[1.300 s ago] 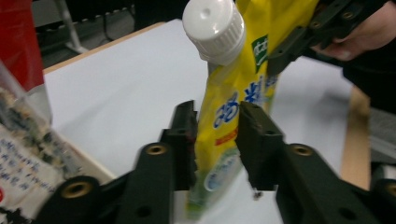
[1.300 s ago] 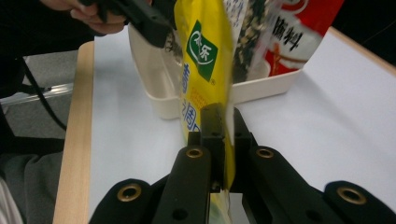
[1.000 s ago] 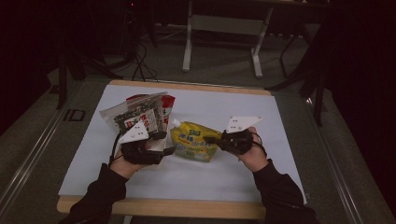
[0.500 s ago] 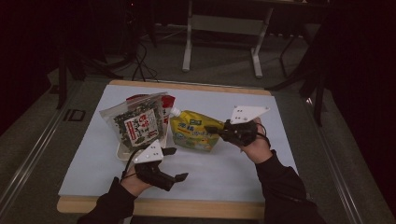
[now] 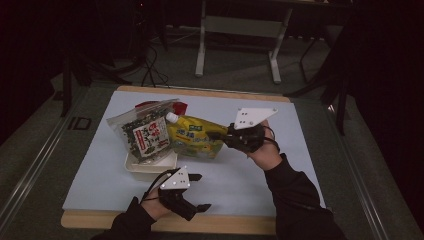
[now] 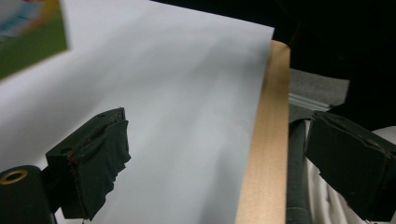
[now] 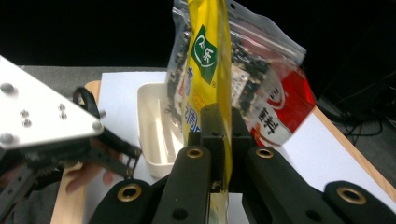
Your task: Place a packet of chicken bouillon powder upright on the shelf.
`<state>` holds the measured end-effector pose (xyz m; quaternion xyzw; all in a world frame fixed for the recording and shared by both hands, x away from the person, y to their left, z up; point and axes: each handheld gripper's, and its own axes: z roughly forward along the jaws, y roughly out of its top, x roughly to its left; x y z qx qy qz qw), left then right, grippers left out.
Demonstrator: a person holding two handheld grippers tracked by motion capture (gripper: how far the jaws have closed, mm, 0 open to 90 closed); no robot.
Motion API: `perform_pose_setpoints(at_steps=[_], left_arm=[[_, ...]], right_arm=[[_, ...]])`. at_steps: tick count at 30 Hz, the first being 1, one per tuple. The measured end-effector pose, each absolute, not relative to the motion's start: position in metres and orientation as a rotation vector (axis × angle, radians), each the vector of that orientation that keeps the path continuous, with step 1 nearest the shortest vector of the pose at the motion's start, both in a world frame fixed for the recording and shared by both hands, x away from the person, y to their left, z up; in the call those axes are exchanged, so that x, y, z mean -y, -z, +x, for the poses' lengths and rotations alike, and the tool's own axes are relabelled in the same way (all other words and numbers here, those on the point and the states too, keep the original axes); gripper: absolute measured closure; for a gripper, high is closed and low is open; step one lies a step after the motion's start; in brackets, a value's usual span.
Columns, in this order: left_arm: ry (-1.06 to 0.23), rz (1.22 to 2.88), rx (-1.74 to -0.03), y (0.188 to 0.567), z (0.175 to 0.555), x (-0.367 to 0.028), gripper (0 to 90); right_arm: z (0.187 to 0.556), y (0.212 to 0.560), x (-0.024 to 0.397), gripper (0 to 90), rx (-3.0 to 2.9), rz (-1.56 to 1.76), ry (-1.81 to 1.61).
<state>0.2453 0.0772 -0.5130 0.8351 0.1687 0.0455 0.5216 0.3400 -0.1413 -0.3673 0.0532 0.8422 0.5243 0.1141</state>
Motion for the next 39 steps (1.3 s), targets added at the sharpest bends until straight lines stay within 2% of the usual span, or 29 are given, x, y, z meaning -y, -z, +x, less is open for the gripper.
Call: perform_pose_setpoints(at_steps=[18,32,39], left_arm=[[-0.057,2.076,-0.350,0.534,0.242,-0.070,7.9],[-0.048,2.080,-0.347,0.538,0.238,-0.075,7.9],[-0.052,2.079,-0.351,0.538,0.238,-0.077,7.9]], right_arm=[[0.346,0.378,0.085,90.0,-2.517,0.060,-1.635],[0.349,0.402,0.035,90.0,-2.573,0.025,-1.684],[0.351,0.408,0.026,90.0,-2.589,0.029,-1.733]])
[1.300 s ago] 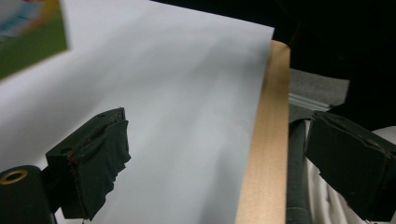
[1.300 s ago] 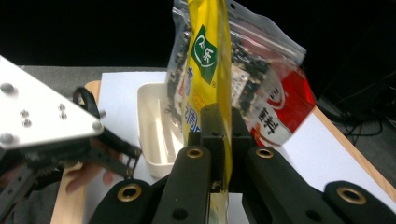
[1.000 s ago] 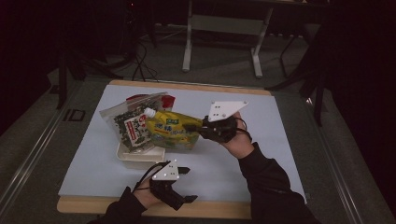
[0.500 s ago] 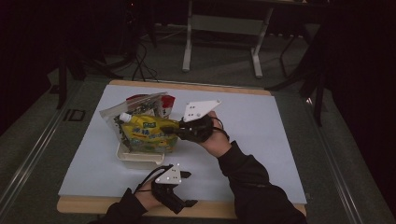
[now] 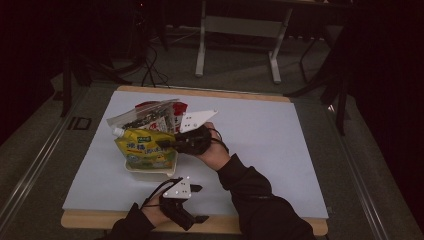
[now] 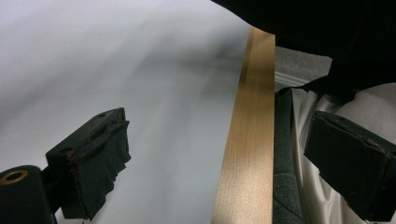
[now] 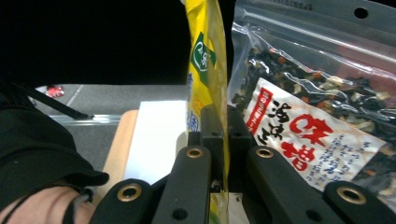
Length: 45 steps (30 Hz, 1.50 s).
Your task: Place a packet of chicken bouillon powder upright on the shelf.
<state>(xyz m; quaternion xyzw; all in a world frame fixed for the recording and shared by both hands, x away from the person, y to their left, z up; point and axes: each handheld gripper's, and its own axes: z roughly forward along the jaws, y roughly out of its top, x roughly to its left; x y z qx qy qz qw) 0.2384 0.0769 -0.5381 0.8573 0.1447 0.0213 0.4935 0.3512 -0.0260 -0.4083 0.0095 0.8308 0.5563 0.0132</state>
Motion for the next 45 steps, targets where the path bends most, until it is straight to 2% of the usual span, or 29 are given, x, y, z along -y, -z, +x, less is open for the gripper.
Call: perform_pose_setpoints(at_steps=[11,21,26,27,31,45], left_arm=[[-0.035,2.076,-0.358,0.539,0.239,-0.076,7.9],[-0.031,2.073,-0.361,0.539,0.240,-0.077,7.9],[-0.028,2.070,-0.365,0.539,0.240,-0.077,8.0],[-0.029,2.070,-0.365,0.539,0.240,-0.077,7.9],[-0.027,2.069,-0.365,0.539,0.240,-0.076,7.9],[-0.017,2.060,-0.376,0.539,0.242,-0.075,7.9]], right_arm=[[0.347,0.413,0.024,90.0,-2.605,0.013,-1.733],[0.349,0.450,0.016,90.0,-2.708,0.027,-1.612],[0.352,0.453,0.018,88.9,-2.718,0.056,-1.626],[0.351,0.453,0.018,87.7,-2.709,0.050,-1.620],[0.352,0.448,0.026,71.9,-2.686,0.081,-1.651],[0.356,0.449,0.074,41.1,-2.620,0.188,-1.646]])
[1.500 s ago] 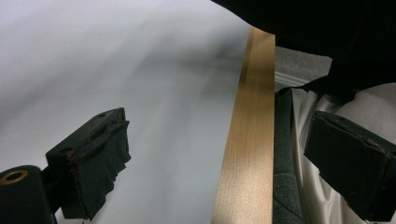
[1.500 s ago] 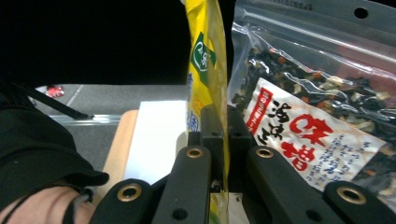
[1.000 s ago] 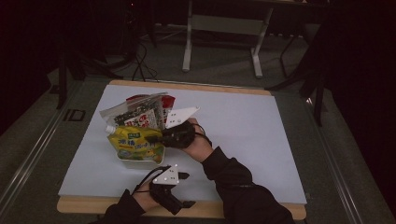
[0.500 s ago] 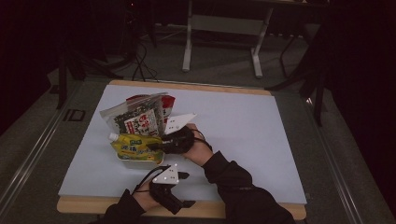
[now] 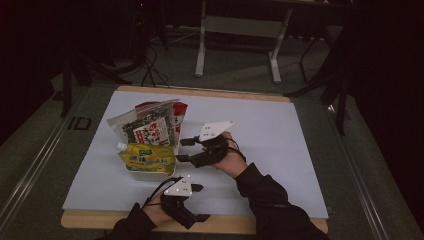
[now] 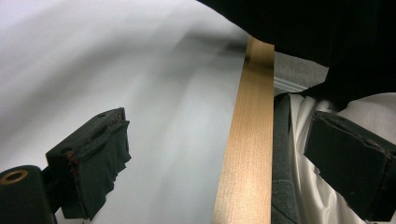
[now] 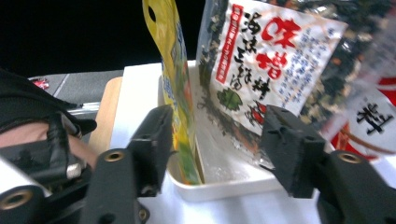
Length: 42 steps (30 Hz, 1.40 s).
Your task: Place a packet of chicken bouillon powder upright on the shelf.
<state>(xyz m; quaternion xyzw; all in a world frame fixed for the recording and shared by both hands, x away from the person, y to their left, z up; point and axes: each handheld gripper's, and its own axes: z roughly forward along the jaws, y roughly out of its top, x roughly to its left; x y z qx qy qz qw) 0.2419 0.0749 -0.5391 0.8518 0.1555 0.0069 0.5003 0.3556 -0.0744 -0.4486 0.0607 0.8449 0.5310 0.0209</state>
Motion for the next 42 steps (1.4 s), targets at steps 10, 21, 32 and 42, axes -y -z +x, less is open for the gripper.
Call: perform_pose_setpoints(at_steps=[10,21,32,42], left_arm=[[-0.018,2.055,-0.382,0.539,0.243,-0.076,7.9],[-0.013,2.053,-0.387,0.539,0.243,-0.076,7.9],[-0.015,2.055,-0.388,0.539,0.243,-0.076,7.9],[-0.014,2.054,-0.386,0.539,0.243,-0.076,7.9]], right_arm=[[0.349,0.458,0.106,26.1,-2.616,0.267,-1.616],[0.344,0.476,0.140,21.0,-2.601,0.376,-1.587],[0.339,0.501,0.165,16.4,-2.599,0.425,-1.542],[0.332,0.513,0.191,16.7,-2.575,0.496,-1.584]])
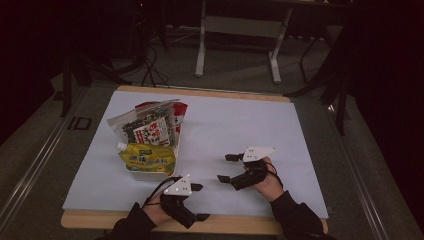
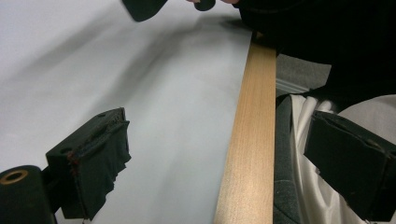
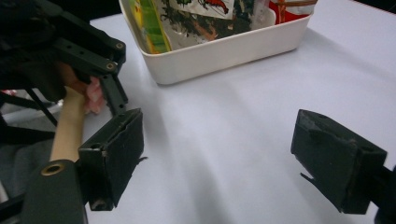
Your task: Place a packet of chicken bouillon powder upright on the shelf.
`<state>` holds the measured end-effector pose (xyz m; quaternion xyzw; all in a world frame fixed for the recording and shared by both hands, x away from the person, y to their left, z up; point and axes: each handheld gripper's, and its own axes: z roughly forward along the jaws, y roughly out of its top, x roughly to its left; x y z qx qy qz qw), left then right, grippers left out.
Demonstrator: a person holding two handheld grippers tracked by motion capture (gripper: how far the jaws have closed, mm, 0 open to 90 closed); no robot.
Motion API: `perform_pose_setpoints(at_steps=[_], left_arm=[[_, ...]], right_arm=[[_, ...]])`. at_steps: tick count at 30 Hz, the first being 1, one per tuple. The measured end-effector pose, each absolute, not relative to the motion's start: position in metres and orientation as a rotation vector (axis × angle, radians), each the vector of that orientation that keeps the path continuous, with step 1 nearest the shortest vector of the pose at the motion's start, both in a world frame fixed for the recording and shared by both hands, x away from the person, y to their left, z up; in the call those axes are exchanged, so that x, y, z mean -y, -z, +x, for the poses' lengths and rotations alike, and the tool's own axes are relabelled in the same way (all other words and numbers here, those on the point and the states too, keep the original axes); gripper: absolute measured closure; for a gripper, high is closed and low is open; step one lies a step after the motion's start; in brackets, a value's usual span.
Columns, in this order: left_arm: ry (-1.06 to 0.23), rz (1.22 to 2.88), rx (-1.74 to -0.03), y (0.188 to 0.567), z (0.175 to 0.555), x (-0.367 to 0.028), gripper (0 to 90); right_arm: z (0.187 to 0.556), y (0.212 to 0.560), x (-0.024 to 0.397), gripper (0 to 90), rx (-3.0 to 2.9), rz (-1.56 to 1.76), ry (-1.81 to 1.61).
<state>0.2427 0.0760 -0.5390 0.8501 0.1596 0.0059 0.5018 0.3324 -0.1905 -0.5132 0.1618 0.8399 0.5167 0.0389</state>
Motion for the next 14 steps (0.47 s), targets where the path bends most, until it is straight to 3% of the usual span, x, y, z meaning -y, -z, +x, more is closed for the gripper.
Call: perform_pose_setpoints(at_steps=[14], left_arm=[[-0.015,2.053,-0.382,0.539,0.242,-0.076,7.9]], right_arm=[[0.328,0.525,0.216,18.9,-2.584,0.577,-1.565]])
